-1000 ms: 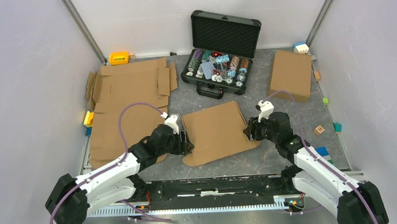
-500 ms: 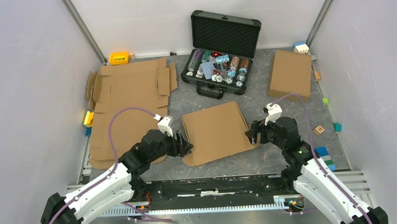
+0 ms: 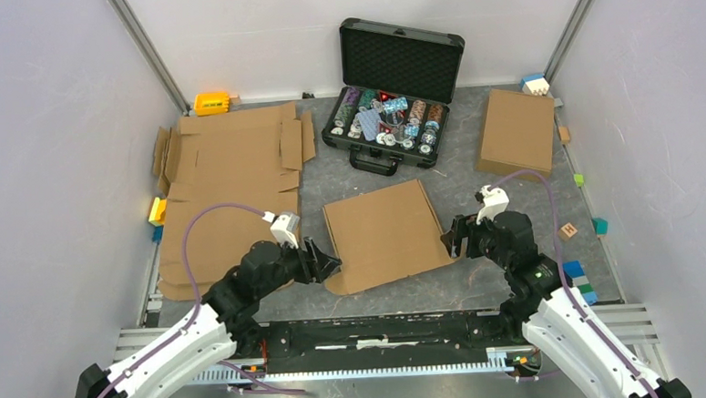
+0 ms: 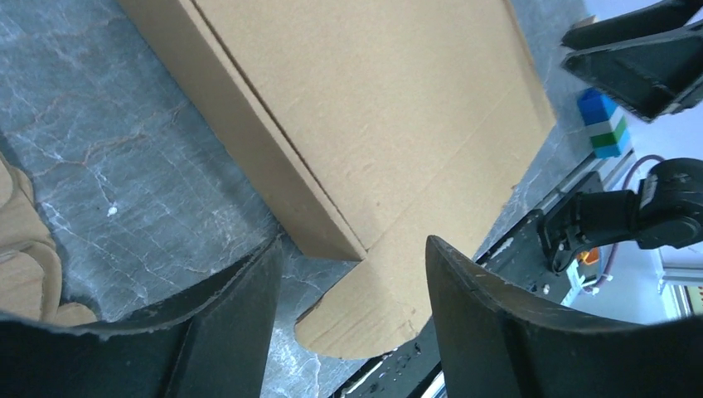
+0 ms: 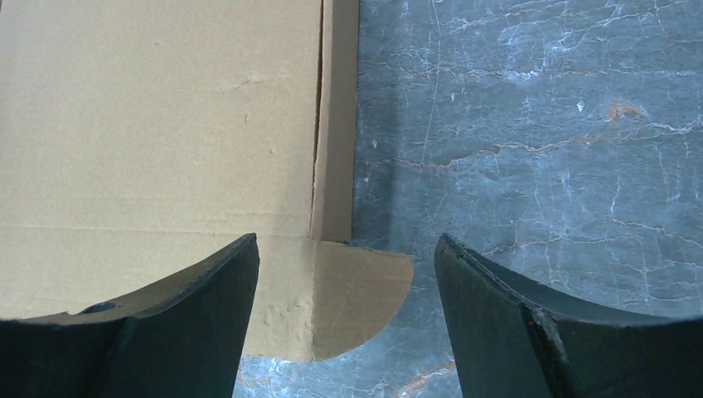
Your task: Fold the paper box
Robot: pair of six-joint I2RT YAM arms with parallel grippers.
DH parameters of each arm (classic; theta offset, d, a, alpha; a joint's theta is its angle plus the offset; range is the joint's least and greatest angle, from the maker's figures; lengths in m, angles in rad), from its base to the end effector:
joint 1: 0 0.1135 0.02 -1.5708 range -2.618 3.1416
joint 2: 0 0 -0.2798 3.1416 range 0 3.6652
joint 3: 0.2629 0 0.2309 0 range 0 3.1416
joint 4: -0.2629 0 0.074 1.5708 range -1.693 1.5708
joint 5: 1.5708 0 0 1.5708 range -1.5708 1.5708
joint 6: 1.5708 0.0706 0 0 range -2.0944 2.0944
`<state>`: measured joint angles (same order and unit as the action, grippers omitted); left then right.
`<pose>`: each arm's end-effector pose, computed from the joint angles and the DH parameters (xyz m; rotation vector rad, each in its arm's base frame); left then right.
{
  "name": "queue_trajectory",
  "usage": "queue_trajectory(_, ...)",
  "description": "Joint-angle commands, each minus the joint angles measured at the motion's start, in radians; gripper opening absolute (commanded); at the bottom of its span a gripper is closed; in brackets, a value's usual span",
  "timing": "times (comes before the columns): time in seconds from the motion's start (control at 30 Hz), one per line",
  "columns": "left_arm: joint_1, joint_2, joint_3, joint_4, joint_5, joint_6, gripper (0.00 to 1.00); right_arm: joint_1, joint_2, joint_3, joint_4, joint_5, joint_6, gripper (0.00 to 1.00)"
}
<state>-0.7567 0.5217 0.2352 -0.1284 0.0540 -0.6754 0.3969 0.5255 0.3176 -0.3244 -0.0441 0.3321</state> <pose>0.0995 -0.0992 0.1892 0.1235 2.1177 -0.9513 0.1215 0.0543 0.1932 -0.0963 2.1377 0.4801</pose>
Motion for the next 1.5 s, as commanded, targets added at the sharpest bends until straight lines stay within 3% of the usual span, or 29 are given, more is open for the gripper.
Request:
queue_trajectory(0.0, 0.004, 0.122, 0.005, 0.084, 0.036, -0.055, 0.69, -0.002, -0.009, 0.036, 0.029, 0.002, 0.029, 0.82)
queue_trajectory(0.2, 0.005, 0.254, 0.034, 0.124, 0.035, -0.097, 0.69, -0.002, -0.016, -0.010, 0.127, -0.016, -0.013, 0.79)
queue_trajectory(0.33, 0.005, 0.279, 0.033, 0.186, 0.037, -0.146, 0.70, -0.003, 0.043, -0.034, 0.223, -0.049, -0.015, 0.70)
queue_trajectory(0.4, 0.006, 0.294, 0.030, 0.205, 0.039, -0.154, 0.69, -0.003, 0.096, -0.033, 0.259, -0.065, -0.010, 0.62)
queue_trajectory(0.57, 0.017, 0.288, 0.021, 0.211, 0.034, -0.163, 0.58, -0.003, 0.216, -0.007, 0.316, -0.074, -0.007, 0.46)
queue_trajectory(0.83, 0.061, 0.203, 0.032, 0.145, 0.063, -0.185, 0.56, -0.006, 0.313, 0.018, 0.337, -0.066, -0.002, 0.24)
queue_trajectory(1.0, 0.073, 0.138, 0.029, 0.086, 0.054, -0.184, 0.56, -0.012, 0.327, 0.055, 0.264, -0.075, -0.019, 0.00)
queue_trajectory(1.17, 0.073, 0.087, 0.042, 0.001, -0.001, -0.149, 0.59, -0.021, 0.329, 0.111, 0.201, -0.084, -0.024, 0.00)
queue_trajectory(1.3, 0.073, 0.094, 0.037, 0.010, -0.009, -0.145, 0.69, -0.024, 0.346, 0.173, 0.151, -0.121, -0.035, 0.00)
queue_trajectory(1.33, 0.073, 0.099, 0.034, 0.026, -0.010, -0.146, 0.70, -0.024, 0.350, 0.181, 0.148, -0.128, -0.042, 0.04)
queue_trajectory(1.4, 0.075, 0.108, 0.024, 0.060, -0.015, -0.155, 0.74, -0.026, 0.356, 0.189, 0.151, -0.148, -0.056, 0.35)
queue_trajectory(1.47, 0.083, 0.117, 0.011, 0.105, -0.019, -0.152, 0.74, -0.028, 0.368, 0.186, 0.168, -0.177, -0.062, 0.55)
